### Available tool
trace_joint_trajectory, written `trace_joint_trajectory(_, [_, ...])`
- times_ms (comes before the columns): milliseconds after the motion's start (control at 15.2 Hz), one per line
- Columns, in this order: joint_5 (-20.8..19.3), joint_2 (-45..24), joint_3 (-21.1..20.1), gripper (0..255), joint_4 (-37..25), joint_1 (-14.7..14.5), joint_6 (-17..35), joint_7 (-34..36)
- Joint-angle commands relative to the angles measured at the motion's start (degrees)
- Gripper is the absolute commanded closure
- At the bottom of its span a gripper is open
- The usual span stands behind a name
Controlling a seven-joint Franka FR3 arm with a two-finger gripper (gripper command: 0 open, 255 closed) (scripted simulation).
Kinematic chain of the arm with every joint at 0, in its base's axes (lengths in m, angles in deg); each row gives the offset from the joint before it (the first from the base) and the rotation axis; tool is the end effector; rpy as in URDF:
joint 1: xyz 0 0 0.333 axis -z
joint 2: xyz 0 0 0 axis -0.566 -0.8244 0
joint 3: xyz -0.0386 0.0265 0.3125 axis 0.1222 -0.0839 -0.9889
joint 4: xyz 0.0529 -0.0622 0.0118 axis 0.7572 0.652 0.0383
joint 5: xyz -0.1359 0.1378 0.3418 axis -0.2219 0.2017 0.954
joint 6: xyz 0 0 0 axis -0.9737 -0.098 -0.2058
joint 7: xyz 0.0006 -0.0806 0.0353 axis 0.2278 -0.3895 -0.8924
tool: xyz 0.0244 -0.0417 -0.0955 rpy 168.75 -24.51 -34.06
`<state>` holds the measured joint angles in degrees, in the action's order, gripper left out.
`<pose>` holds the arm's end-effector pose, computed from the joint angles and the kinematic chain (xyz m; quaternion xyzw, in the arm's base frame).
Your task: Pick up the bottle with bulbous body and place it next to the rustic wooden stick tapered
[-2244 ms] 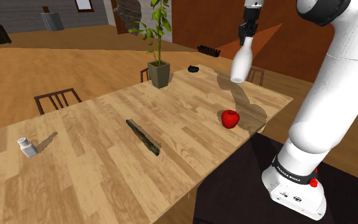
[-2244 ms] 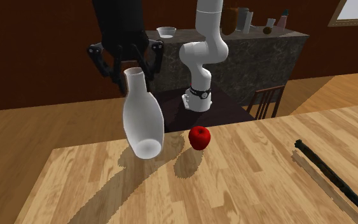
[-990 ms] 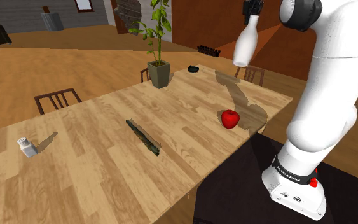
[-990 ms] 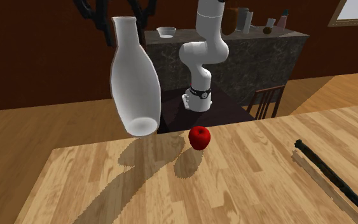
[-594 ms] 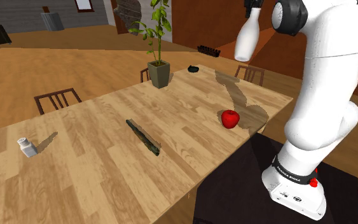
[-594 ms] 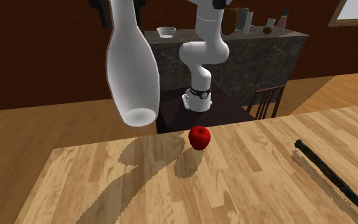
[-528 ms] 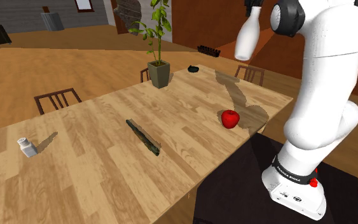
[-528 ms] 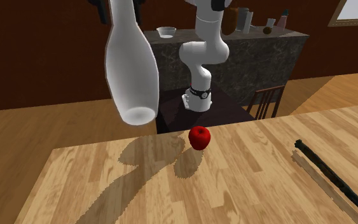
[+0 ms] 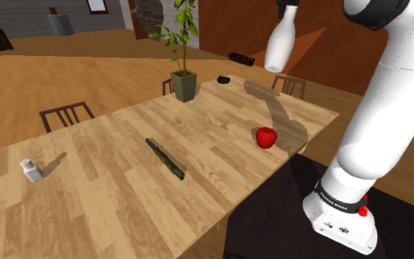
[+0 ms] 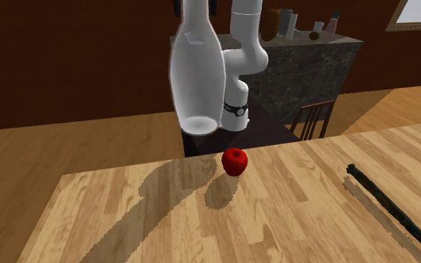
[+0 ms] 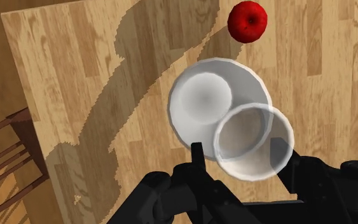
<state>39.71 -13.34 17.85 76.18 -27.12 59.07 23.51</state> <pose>0.4213 -0.3194 0.7358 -0.9944 0.1051 0.0012 0.0103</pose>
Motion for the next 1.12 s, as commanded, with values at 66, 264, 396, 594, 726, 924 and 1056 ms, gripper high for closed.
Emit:
trace_joint_trajectory(66, [-3.79,6.75,-2.89,255,7.49,-4.07,1.83,5.69])
trace_joint_trajectory(264, [-6.08,12.08,-6.41,255,13.04,-6.62,2.67,11.29])
trace_joint_trajectory(396, [-6.99,15.04,-8.82,255,16.12,-7.88,2.97,14.87])
trace_joint_trajectory(594, [-7.65,18.73,-12.39,255,19.97,-9.43,3.21,20.03])
trace_joint_trajectory(726, [-7.7,20.75,-14.73,255,22.09,-10.31,3.28,23.34])
trace_joint_trajectory(924, [-7.35,23.18,-18.13,255,24.67,-11.58,3.33,28.17])
trace_joint_trajectory(1056, [-6.89,24.44,-20.36,255,26.02,-12.39,3.34,31.31])
